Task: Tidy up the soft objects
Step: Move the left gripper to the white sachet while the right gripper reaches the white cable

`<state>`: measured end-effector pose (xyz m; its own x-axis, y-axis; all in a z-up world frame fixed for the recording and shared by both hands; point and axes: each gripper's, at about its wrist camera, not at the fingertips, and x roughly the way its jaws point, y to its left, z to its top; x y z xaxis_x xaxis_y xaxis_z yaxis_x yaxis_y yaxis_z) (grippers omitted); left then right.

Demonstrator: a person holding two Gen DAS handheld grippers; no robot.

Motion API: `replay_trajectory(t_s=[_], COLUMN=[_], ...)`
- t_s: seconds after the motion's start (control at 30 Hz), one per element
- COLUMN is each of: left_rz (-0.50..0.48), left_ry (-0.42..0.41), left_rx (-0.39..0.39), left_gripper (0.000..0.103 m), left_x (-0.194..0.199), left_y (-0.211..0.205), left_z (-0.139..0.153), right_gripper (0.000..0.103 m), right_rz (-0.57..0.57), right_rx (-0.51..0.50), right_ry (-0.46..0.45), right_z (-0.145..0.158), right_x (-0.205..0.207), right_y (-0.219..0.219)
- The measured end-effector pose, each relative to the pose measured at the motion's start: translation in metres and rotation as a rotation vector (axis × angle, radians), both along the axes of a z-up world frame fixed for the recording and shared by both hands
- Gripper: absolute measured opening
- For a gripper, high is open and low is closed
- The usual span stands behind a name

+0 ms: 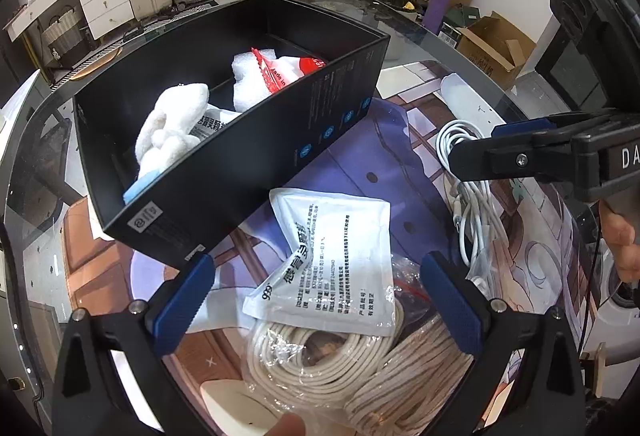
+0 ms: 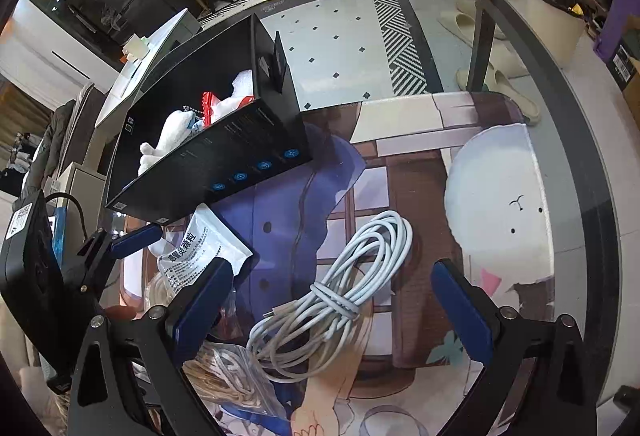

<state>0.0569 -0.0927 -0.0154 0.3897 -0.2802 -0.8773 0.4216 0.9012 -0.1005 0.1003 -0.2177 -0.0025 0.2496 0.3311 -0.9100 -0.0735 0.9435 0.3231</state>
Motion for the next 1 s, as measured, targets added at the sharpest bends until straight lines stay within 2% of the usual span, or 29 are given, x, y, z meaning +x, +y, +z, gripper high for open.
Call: replay_trajectory(t_s=[0.1, 0.2, 0.43, 0.53, 0.83, 0.87, 1.0], left_rz=[0.001, 0.004, 0.005, 0.014, 0.023, 0.024, 0.034], left_ry=[0.008, 0.015, 0.022, 0.013, -0.003, -0.003, -0.004], left_rx=[0.005, 0.009, 0.016, 0.024, 0.041, 0.041, 0.043], left_gripper=[0.101, 0.100, 0.098, 0.091, 0.085, 0.082, 0.069], left_x=[0.002, 0.005, 0.007, 0.008, 0.009, 0.009, 0.009], left_y=[0.000, 0.001, 0.004, 0.006, 0.007, 0.008, 0.011], left_z=[-0.003, -0.007, -0.011, -0.009, -0.009, -0.008, -0.006], right_gripper=[0.101, 0.096, 0.085, 0.080, 0.077, 0.075, 0.054], right_rz=[-0.018, -0.045, -0.067, -0.075, -0.037, -0.045, -0.044], right_rx=[0.024, 0.041, 0.009, -0.005, -0.088, -0.095, -0.124], right_ry=[0.058, 0.112, 0.120, 0.118, 0.101, 0.098, 0.092], right_z=[-0.009, -0.017, -0.016, -0.016, -0.016, -0.015, -0.013], right_x=[0.003, 0.007, 0.012, 0.010, 0.003, 0.003, -0.001], right_y=[0.003, 0.003, 0.003, 0.002, 0.014, 0.013, 0.008])
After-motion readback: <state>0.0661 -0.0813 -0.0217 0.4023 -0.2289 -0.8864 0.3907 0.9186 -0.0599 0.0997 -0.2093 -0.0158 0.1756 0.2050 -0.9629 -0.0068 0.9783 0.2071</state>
